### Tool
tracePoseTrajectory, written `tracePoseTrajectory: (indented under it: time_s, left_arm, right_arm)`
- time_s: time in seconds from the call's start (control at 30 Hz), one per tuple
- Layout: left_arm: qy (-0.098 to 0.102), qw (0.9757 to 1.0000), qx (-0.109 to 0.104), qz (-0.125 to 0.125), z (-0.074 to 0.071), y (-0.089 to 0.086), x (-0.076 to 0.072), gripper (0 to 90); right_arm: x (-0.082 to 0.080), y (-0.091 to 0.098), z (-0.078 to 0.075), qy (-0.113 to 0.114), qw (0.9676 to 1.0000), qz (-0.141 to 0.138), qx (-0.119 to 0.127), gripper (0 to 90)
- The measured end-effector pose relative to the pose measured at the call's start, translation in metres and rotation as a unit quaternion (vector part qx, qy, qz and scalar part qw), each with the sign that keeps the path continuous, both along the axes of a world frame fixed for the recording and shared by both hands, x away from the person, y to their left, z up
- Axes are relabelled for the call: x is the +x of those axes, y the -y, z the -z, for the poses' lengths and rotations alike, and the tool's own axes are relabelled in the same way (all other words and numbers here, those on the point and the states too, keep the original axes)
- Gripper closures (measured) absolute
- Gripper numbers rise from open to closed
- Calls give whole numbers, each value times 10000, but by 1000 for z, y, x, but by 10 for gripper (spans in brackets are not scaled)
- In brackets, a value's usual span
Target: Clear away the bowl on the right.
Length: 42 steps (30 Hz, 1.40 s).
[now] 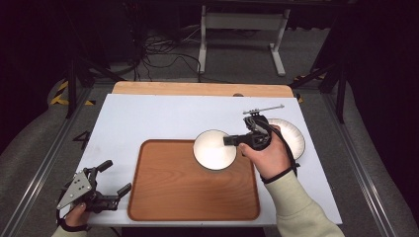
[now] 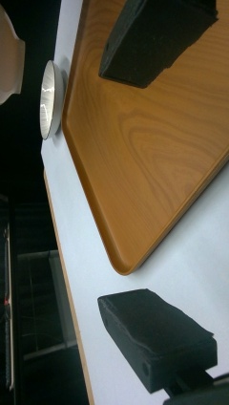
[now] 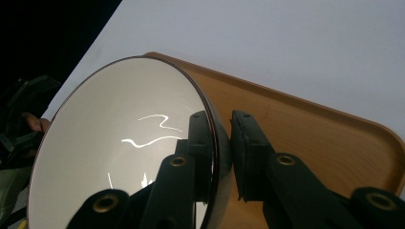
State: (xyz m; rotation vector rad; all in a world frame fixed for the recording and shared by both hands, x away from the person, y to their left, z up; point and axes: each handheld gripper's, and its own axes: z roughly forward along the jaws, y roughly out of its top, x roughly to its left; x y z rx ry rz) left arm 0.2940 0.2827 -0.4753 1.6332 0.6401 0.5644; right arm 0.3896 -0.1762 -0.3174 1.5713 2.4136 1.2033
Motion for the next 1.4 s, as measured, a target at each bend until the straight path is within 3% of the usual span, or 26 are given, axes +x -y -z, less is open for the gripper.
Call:
tracePoseTrajectory:
  time_s: [0.47, 1.0, 1.4]
  left_arm:
    - [1, 10000, 3, -2, 0, 0, 0, 3]
    - [-3, 10000, -19, -1, 0, 0, 0, 3]
    - [-1, 10000, -6, 6, 0, 0, 0, 3]
  right_arm:
    - [-1, -33, 9, -69, 9996, -270, -38, 787]
    - [11, -49, 58, -361, 9989, -228, -190, 778]
    - [13, -52, 77, -518, 9982, -198, -211, 776]
